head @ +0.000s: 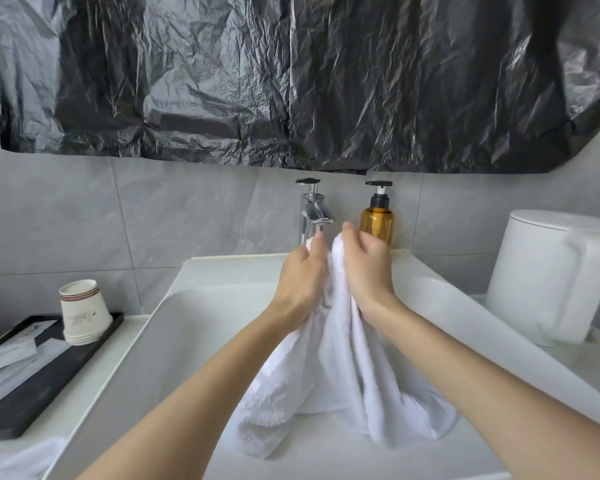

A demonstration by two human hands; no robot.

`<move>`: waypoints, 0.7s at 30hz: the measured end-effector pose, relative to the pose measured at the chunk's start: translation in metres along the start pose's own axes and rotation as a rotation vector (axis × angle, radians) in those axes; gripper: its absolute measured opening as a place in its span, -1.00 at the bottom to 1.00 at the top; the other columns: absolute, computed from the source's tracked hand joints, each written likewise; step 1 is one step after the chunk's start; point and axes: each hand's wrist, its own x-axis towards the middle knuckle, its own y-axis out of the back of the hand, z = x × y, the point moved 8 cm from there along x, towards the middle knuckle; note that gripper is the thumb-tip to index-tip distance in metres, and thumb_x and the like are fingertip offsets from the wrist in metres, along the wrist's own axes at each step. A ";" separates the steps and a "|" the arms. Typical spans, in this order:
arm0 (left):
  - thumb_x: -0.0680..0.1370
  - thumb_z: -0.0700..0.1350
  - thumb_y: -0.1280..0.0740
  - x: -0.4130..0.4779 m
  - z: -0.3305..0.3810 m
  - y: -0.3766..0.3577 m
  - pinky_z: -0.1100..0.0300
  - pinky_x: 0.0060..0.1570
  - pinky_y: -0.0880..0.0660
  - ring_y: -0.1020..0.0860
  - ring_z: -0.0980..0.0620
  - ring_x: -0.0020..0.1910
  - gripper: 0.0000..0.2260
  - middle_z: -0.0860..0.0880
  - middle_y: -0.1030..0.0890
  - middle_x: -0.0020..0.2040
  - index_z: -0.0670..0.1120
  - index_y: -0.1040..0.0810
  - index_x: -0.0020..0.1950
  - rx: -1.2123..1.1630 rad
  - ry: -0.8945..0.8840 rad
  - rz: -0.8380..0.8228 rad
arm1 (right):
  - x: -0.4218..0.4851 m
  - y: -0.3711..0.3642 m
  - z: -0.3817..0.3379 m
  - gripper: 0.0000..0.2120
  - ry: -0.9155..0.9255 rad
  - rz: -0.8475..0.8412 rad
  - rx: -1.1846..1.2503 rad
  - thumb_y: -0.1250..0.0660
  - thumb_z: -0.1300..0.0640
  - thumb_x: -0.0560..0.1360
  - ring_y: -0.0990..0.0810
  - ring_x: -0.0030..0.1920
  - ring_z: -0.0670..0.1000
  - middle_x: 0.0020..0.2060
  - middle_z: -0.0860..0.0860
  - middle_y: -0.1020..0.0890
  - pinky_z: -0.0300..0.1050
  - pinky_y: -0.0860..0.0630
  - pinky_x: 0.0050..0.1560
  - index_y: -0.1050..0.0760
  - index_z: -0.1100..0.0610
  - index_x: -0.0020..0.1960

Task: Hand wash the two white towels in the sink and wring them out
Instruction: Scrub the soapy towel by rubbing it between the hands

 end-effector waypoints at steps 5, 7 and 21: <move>0.63 0.21 -0.12 0.013 -0.019 0.022 0.17 0.00 -0.54 -0.60 0.02 -0.09 -0.56 -0.05 -0.64 -0.14 -0.10 -0.54 -0.13 -0.190 0.156 0.049 | 0.012 0.015 0.002 -0.65 -0.097 0.040 0.127 -0.20 0.06 0.62 -0.17 -0.41 -0.07 -0.46 -0.04 -0.19 -0.13 -0.12 -0.38 -0.23 0.10 -0.31; 0.43 0.44 -0.15 0.017 -0.026 0.032 0.10 0.20 -0.48 -0.56 0.02 0.15 -0.44 -0.09 -0.59 0.15 -0.05 -0.55 -0.05 -0.203 0.182 0.079 | 0.020 0.025 0.003 -0.67 -0.123 0.059 0.182 -0.24 0.04 0.59 -0.20 -0.37 -0.04 -0.44 -0.03 -0.21 -0.10 -0.14 -0.33 -0.27 0.12 -0.29; 0.66 0.14 -0.07 -0.005 0.000 0.014 0.09 -0.27 -0.33 -0.35 0.04 -0.34 -0.59 -0.03 -0.38 -0.38 -0.08 -0.36 -0.28 -0.202 -0.048 0.202 | -0.018 -0.021 -0.021 -0.49 0.192 -0.099 -0.108 -0.20 0.02 0.63 -0.20 -0.52 -0.14 -0.65 -0.13 -0.27 -0.13 -0.17 -0.38 -0.14 0.02 -0.47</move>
